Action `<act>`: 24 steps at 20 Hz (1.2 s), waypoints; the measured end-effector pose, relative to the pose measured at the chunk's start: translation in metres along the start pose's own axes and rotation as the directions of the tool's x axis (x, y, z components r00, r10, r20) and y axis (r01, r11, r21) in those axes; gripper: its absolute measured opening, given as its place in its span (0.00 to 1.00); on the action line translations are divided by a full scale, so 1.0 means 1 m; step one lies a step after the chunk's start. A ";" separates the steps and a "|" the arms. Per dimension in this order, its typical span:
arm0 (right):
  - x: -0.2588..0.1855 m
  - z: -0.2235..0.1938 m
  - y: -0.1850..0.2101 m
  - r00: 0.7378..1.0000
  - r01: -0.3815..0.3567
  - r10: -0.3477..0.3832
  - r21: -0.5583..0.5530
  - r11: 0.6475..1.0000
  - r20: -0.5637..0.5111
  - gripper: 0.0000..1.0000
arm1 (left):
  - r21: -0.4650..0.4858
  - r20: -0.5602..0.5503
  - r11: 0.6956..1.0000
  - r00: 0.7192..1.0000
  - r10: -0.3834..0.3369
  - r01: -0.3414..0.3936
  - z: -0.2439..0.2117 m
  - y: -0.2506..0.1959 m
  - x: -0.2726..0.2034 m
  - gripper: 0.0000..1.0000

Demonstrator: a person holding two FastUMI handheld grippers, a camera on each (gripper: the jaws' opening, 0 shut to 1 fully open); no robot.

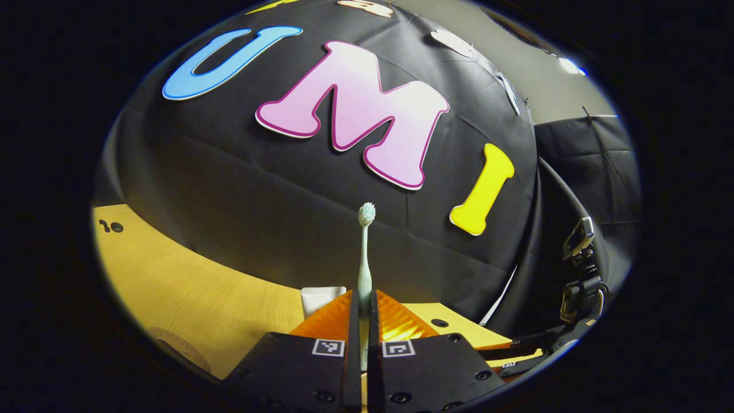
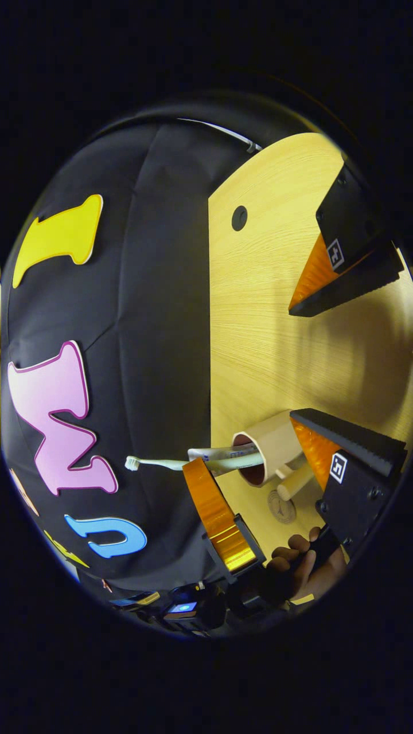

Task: Put the toothbrush and toothpaste on the desktop into the cup, then pick up the cup and place it on the coaster on the desktop.

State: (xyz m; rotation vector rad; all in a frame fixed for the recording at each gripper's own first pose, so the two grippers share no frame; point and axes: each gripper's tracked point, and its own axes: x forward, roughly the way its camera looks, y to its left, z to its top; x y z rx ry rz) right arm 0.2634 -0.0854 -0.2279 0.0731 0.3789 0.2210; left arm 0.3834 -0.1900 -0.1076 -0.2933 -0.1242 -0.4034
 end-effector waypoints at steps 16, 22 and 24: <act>-0.009 0.005 0.016 1.000 0.002 -0.002 -0.015 1.000 0.004 0.98 | 0.003 -0.039 0.996 0.995 0.087 -0.087 0.004 0.013 -0.075 0.89; -0.012 0.033 0.042 0.997 -0.061 0.063 0.054 0.997 -0.038 0.98 | 0.064 -0.172 0.967 0.952 0.255 -0.247 0.014 0.029 -0.164 0.98; -0.010 0.039 0.050 0.995 -0.068 0.073 0.073 0.995 -0.067 0.97 | 0.076 -0.199 0.955 0.934 0.297 -0.287 0.023 0.030 -0.194 0.97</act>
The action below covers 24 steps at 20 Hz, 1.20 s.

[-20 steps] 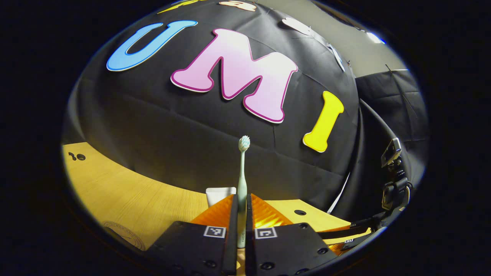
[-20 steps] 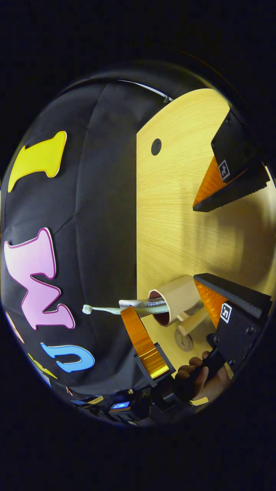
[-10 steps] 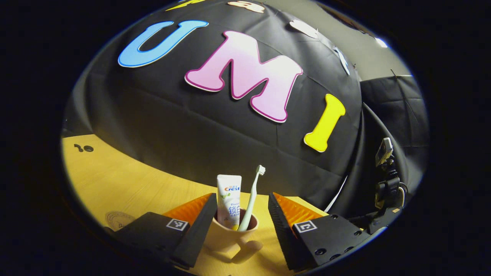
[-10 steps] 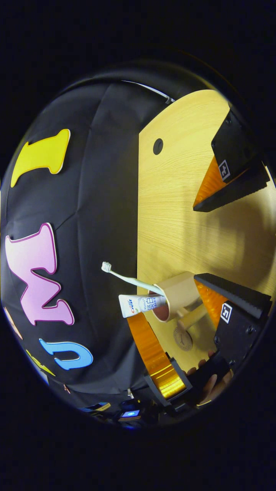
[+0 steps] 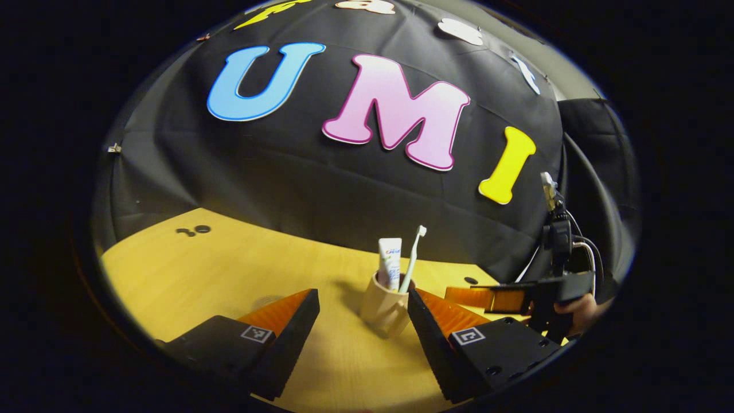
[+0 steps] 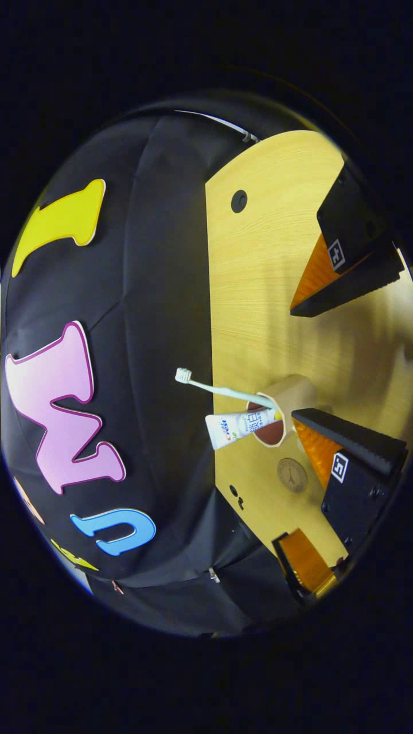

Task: Put the toothbrush and toothpaste on the desktop into the cup, then pick up the cup and place it on the coaster on the desktop.

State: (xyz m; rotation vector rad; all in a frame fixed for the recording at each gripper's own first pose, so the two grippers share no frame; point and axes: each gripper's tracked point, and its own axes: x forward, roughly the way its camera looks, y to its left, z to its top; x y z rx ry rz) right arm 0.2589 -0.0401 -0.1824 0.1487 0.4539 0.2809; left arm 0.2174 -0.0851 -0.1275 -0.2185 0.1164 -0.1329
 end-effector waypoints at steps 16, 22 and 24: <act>0.047 -0.038 0.081 0.872 0.067 -0.044 0.031 0.997 -0.488 0.98 | -0.105 -0.027 0.990 0.995 0.096 -0.099 0.016 0.104 -0.089 0.98; 0.077 -0.073 0.088 0.778 0.093 -0.062 0.018 0.995 -0.625 0.98 | -0.193 -0.105 0.954 0.971 0.214 -0.231 -0.019 0.161 -0.130 0.98; 0.080 -0.081 0.082 0.748 0.092 -0.080 -0.017 0.996 -0.659 0.98 | -0.205 -0.126 0.944 0.963 0.237 -0.259 -0.028 0.174 -0.142 0.98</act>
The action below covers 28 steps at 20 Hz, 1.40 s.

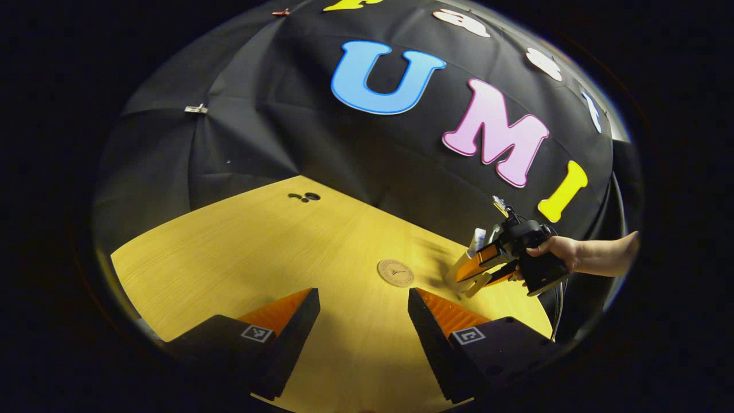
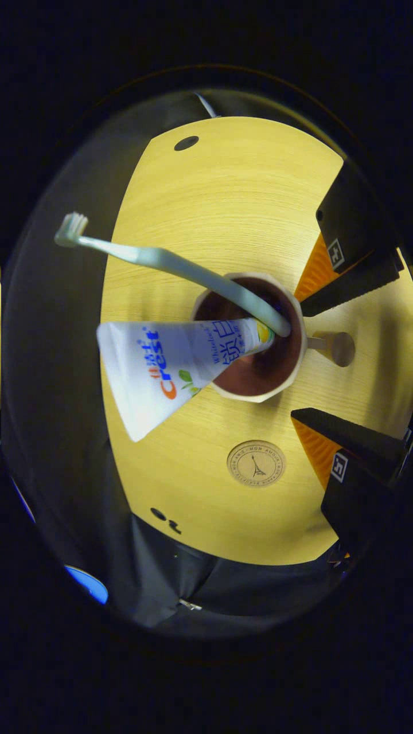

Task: Put the toothbrush and toothpaste on the desktop into the cup, then pick up the cup and place it on the coaster on the desktop.

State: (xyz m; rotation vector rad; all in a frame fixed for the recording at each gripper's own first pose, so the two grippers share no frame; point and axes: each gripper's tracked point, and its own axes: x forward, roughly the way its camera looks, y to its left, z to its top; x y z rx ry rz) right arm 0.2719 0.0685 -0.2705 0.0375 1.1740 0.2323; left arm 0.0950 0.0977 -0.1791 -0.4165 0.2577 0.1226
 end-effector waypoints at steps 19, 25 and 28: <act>0.017 -0.006 -0.001 0.996 0.039 -0.038 0.010 0.999 -0.076 0.37 | 0.042 -0.106 0.996 0.992 -0.068 0.073 -0.032 -0.022 -0.001 0.98; 0.017 -0.010 -0.001 0.996 0.036 -0.040 -0.058 0.998 -0.078 0.31 | 0.037 -0.113 0.997 0.991 -0.070 0.075 -0.036 -0.024 -0.004 0.98; 0.017 -0.010 -0.001 0.997 0.037 -0.042 -0.077 0.996 -0.064 0.29 | 0.040 -0.119 0.997 0.991 -0.063 0.068 -0.038 -0.021 -0.003 0.98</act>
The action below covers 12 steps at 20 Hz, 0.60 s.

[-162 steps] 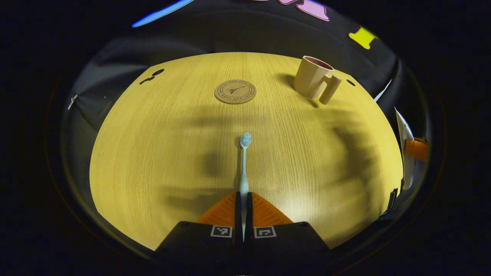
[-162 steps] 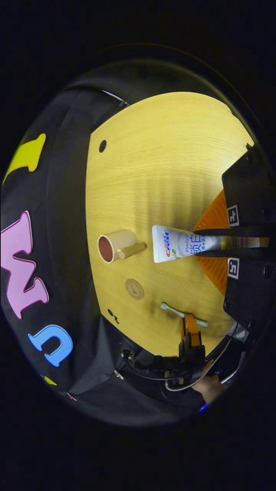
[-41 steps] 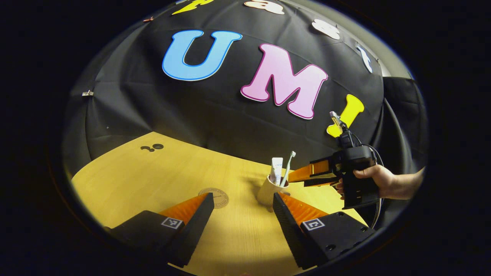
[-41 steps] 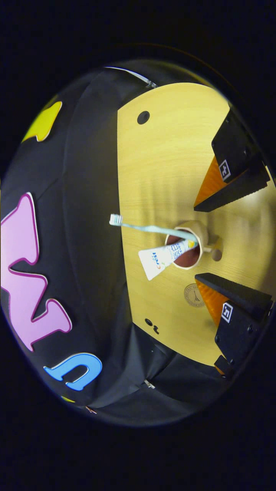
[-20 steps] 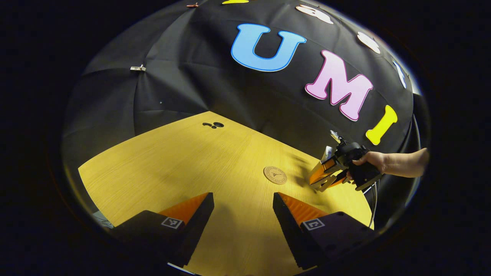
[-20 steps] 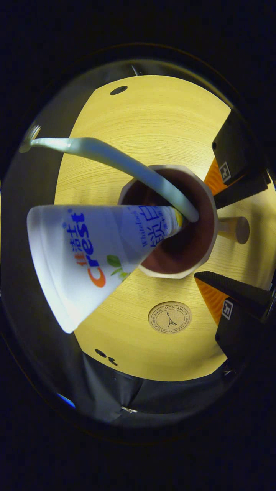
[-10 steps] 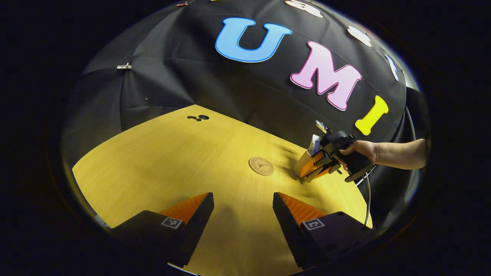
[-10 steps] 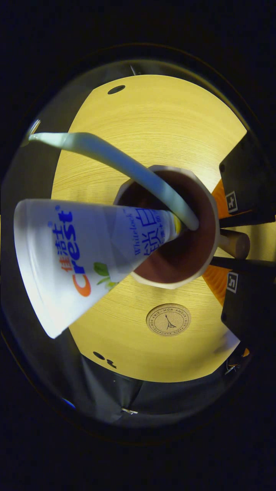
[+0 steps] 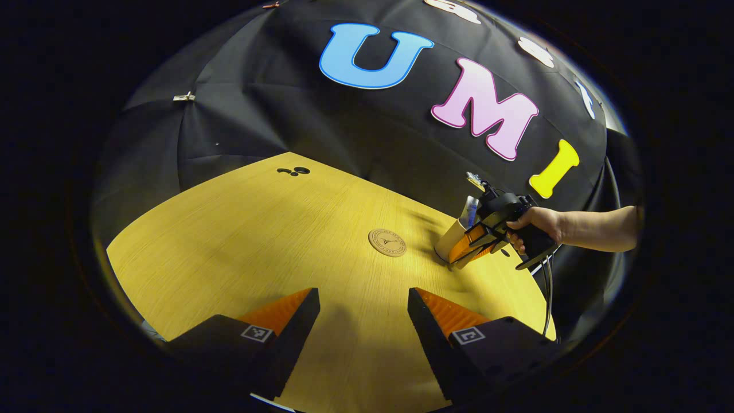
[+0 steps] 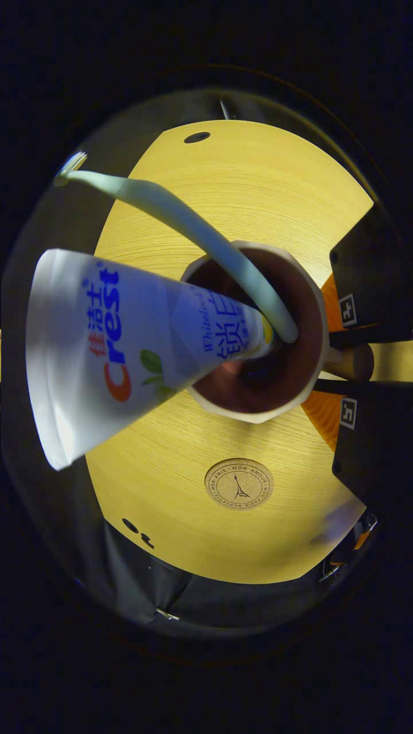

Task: Put the toothbrush and toothpaste on the desktop into the cup, then pick up the cup and place it on the coaster on the desktop.

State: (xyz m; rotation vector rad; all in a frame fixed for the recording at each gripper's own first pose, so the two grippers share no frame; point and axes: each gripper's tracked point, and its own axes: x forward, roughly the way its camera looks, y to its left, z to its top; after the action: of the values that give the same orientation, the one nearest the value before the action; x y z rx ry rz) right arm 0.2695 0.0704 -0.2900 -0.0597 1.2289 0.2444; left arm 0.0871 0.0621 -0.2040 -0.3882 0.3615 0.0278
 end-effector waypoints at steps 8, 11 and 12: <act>-0.004 0.003 0.005 0.998 0.030 -0.025 -0.105 0.994 0.052 0.27 | -0.008 -0.013 1.000 1.000 0.012 -0.012 -0.008 0.006 -0.002 0.98; -0.008 0.006 0.017 0.998 0.017 -0.011 -0.117 0.993 0.055 0.27 | -0.011 -0.017 1.000 1.000 0.017 -0.017 -0.007 0.009 -0.003 0.98; -0.008 0.007 0.023 0.999 0.015 -0.009 -0.126 0.992 0.053 0.27 | -0.014 -0.018 1.000 1.000 0.018 -0.019 -0.007 0.010 -0.004 0.98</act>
State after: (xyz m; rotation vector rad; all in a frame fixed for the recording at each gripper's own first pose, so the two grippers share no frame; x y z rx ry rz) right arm 0.2681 0.0925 -0.2784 -0.1697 1.1596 0.3116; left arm 0.0803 0.0693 -0.2126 -0.3995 0.3830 0.0449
